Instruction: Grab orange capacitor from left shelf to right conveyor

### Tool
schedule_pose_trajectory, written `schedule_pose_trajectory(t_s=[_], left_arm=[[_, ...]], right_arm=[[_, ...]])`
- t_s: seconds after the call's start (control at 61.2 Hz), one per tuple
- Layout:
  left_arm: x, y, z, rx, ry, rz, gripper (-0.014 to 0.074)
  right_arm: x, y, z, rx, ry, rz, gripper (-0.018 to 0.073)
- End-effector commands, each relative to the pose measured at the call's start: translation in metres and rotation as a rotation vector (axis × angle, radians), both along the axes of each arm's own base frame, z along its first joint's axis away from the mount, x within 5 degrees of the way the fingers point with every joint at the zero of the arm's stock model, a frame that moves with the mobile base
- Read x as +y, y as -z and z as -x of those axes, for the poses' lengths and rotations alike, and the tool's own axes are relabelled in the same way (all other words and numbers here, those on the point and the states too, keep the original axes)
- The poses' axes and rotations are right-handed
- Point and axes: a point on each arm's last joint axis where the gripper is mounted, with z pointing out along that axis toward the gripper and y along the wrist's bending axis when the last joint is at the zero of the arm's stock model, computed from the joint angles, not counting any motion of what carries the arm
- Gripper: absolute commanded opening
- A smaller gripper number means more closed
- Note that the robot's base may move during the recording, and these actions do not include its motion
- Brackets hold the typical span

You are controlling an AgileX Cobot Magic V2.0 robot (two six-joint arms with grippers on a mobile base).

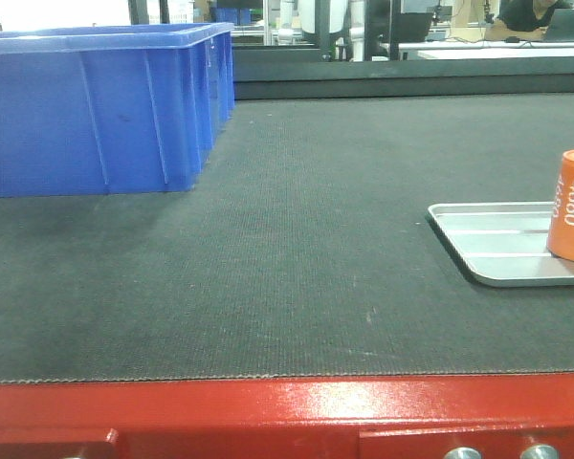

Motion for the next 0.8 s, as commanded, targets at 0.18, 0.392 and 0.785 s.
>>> schedule_pose_trajectory(t_s=[0.18,0.392,0.785], left_arm=[[0.001,-0.010,0.001,-0.102,-0.008,0.014,-0.0127],[0.001,-0.010,0.001,-0.102,-0.008,0.014,-0.0127],[0.001,-0.010,0.001,-0.102,-0.008,0.014,-0.0127]], right_arm=[[0.001,-0.018,0.002,-0.107,-0.013,0.008,0.0054],[0.001,-0.018,0.002,-0.112,-0.015,0.009,0.0054],[0.007,0.026,0.014,-0.195,-0.067,0.132,0.0054]])
